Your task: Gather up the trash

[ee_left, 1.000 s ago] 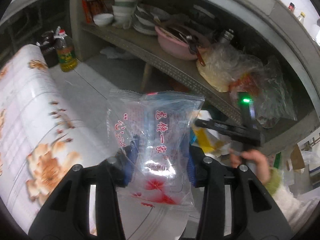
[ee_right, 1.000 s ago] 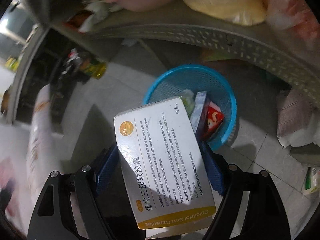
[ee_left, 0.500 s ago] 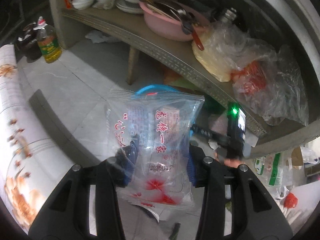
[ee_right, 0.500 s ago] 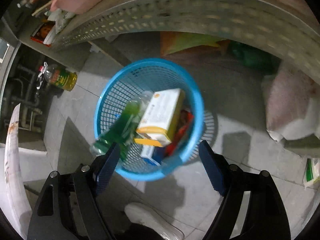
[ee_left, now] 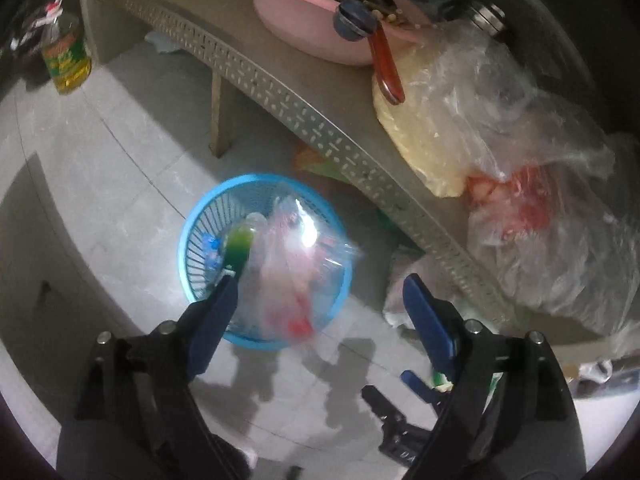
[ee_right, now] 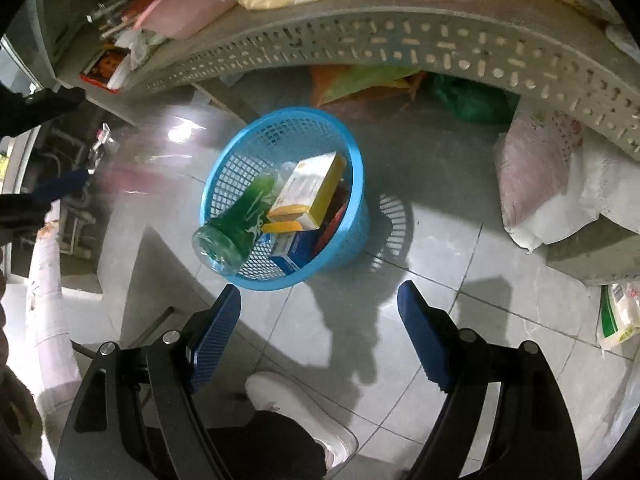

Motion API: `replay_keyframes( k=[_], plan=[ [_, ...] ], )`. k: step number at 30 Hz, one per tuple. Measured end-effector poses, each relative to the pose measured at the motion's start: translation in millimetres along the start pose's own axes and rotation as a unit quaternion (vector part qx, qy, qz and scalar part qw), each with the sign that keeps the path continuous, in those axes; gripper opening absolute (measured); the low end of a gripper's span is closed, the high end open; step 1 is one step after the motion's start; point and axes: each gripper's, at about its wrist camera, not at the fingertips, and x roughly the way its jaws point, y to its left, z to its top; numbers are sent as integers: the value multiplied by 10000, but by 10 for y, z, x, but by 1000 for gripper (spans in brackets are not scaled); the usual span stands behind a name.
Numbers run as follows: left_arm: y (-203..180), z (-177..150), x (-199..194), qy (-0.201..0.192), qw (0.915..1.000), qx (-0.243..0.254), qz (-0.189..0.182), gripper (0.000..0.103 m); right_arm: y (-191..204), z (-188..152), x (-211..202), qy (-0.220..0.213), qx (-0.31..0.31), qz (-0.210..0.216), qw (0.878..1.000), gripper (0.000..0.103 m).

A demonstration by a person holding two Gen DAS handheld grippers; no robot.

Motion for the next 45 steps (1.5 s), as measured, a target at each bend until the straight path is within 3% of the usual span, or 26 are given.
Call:
replay_keyframes(
  k=[3, 8, 11, 14, 17, 20, 24, 28, 31, 34, 37, 39, 42, 45],
  plan=[
    [-18, -57, -165, -180, 9996, -24, -237, 83, 40, 6, -78, -106, -80, 12, 9999, 78],
    [-8, -208, -713, -644, 9973, 140, -327, 83, 137, -44, -207, -202, -158, 41, 9997, 78],
    [-21, -386, -1144, -971, 9937, 306, -474, 83, 265, -102, -401, -398, -396, 107, 9984, 78],
    [-56, -677, -1551, -1315, 9888, 590, -376, 83, 451, -185, -675, -651, -793, 157, 9946, 78],
    [-55, -1072, -1939, -1720, 9821, 774, -19, 85, 651, -285, -983, -908, -1217, 249, 9881, 80],
    [-18, -1494, -2284, -2259, 9711, 692, 346, 90, 894, -429, -1348, -1256, -1713, 282, 9768, 88],
    [55, -1994, -2590, -2798, 9545, 431, 936, 92, 1254, -689, -1856, -1819, -2485, 314, 9509, 95],
    [161, -2337, -2732, -3032, 9419, 50, 1449, 94, 1533, -926, -2175, -2141, -3000, 332, 9290, 97],
    [273, -2535, -2768, -3074, 9362, -254, 1684, 94, 1679, -1078, -2295, -2096, -3269, 450, 9204, 97],
    [380, -2712, -2814, -3097, 9274, -600, 2009, 94, 1816, -1200, -2363, -2118, -3479, 222, 9130, 97],
    [463, -2874, -2872, -3157, 9096, -925, 2539, 94, 1918, -1330, -2439, -2336, -3655, 84, 9010, 97],
    [508, -2977, -2909, -3140, 9026, -1072, 2744, 94, 1955, -1398, -2454, -2378, -3643, 111, 9003, 97],
    [595, -3087, -2936, -3003, 9010, -1157, 2909, 94, 2038, -1483, -2423, -2262, -3650, 76, 9031, 97],
    [693, -3223, -2917, -2852, 8896, -1511, 3230, 94, 2133, -1561, -2326, -2051, -3746, -80, 9042, 97]
  ],
)
